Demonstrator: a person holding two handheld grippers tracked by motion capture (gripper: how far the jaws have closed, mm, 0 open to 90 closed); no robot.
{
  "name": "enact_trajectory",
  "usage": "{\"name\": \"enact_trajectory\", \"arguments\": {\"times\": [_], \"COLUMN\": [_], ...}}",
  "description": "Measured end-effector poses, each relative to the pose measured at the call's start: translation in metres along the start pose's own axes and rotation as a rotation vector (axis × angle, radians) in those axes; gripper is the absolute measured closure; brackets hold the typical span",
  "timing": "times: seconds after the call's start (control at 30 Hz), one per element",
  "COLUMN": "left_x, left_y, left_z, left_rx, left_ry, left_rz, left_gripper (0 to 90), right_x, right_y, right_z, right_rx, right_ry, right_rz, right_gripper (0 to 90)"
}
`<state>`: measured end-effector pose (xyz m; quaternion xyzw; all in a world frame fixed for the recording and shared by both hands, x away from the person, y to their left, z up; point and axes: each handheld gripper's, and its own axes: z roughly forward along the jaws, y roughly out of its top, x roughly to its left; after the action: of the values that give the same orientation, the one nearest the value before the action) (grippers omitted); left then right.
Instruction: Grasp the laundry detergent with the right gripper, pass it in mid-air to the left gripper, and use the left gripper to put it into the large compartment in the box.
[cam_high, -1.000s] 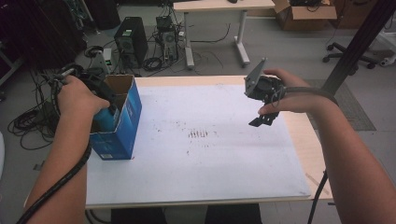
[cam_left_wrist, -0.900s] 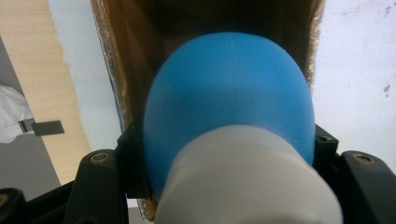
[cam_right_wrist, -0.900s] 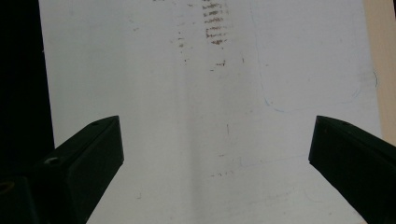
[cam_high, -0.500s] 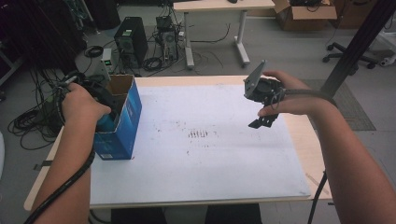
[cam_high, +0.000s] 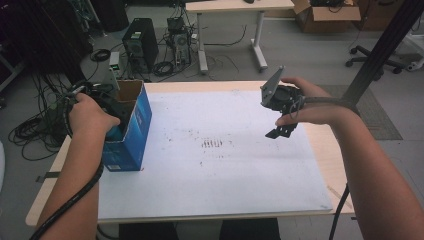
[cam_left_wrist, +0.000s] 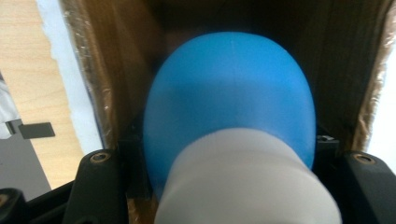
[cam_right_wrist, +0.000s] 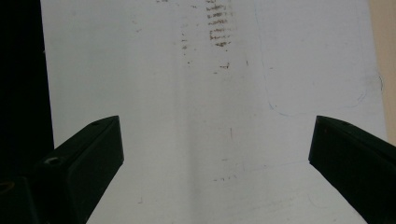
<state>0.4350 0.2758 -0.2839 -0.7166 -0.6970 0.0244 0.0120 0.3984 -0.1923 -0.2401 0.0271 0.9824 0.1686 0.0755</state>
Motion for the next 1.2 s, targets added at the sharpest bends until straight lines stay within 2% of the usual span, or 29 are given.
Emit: {"name": "enact_trajectory", "arguments": {"times": [0.23,0.77,1.1,1.2], "left_x": [-0.0007,0.0014,-0.0019,-0.0025], "left_y": [0.0011,0.0011,0.0020,0.0014], "left_z": [0.0058,0.0091,0.0084,0.0064], "left_rx": [0.014,-0.004,-0.010,-0.023], "left_ry": [0.015,0.008,0.006,0.014], "left_rz": [0.005,-0.002,0.002,0.007], "left_gripper": [37.6,37.4,37.0,34.3], "right_x": [0.0005,0.0019,0.0028,0.0025], "right_y": [-0.0023,-0.0009,-0.0036,-0.0045], "right_z": [0.0005,0.0000,0.0011,0.0016], "right_rx": [-0.002,-0.004,-0.006,-0.005], "right_ry": [0.002,0.001,0.003,0.005], "right_rz": [0.005,0.001,0.012,0.012], "right_gripper": [3.1,3.1,3.1,3.1]}}
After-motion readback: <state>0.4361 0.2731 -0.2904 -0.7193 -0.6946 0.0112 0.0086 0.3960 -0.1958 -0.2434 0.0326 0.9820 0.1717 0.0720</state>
